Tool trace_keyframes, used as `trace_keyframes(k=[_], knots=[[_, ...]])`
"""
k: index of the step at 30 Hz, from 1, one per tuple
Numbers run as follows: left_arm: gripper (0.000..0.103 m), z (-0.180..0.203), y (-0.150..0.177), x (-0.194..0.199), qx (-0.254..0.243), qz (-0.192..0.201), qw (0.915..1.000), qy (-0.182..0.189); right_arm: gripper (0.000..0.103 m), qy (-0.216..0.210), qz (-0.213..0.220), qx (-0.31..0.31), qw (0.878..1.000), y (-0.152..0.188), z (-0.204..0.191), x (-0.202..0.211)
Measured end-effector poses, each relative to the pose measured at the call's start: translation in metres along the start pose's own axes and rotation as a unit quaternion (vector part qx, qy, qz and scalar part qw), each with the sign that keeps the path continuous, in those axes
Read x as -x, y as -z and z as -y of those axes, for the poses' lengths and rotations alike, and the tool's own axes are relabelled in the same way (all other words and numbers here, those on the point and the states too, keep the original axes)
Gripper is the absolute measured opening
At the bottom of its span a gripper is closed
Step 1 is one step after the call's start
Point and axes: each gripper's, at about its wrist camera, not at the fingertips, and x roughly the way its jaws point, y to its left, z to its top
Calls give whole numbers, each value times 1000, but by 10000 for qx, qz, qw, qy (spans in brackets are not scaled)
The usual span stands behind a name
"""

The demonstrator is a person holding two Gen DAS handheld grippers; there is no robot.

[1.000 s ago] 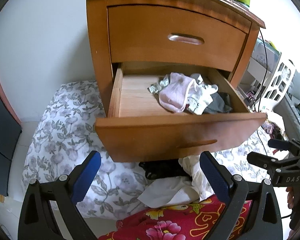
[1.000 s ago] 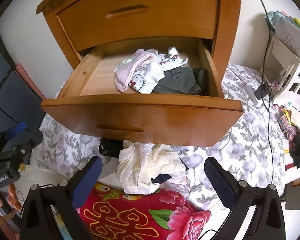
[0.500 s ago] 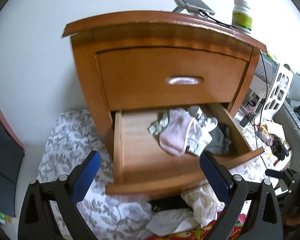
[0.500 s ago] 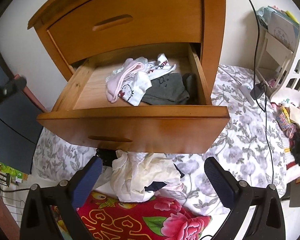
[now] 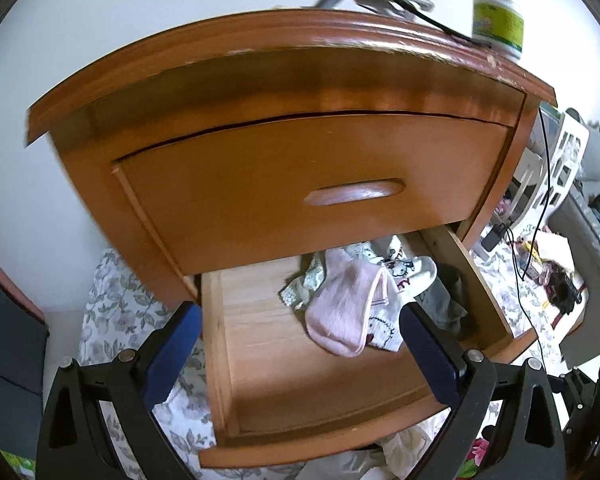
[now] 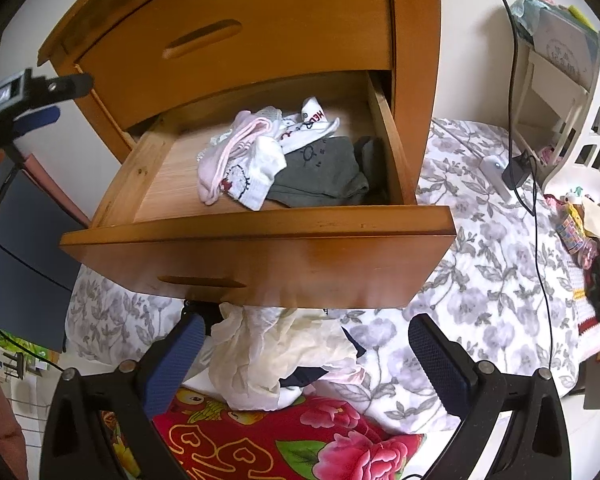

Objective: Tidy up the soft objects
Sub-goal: 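Reach the left gripper into the drawer toward the pink sock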

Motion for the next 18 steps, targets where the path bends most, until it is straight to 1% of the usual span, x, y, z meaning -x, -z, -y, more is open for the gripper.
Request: trace_keyframes(k=[3, 8, 13, 15, 18], knots=[[99, 8, -4, -10, -57, -92, 9999, 50, 103, -17, -23, -2, 10000, -1, 1, -3], [98, 15, -8, -34, 22, -369, 9993, 45, 103, -59, -54, 25, 10000, -1, 0, -7], [97, 23, -9, -63, 86, -775, 9970, 10, 103, -75, -107, 1, 9999, -1, 2, -13], [90, 30, -8, -75, 43, -966, 9953, 47, 103, -82, -130, -15, 9999, -1, 4, -15], [89, 42, -5, -96, -34, -1262, 9920, 72, 103, -96, -159, -19, 9998, -1, 5, -18]])
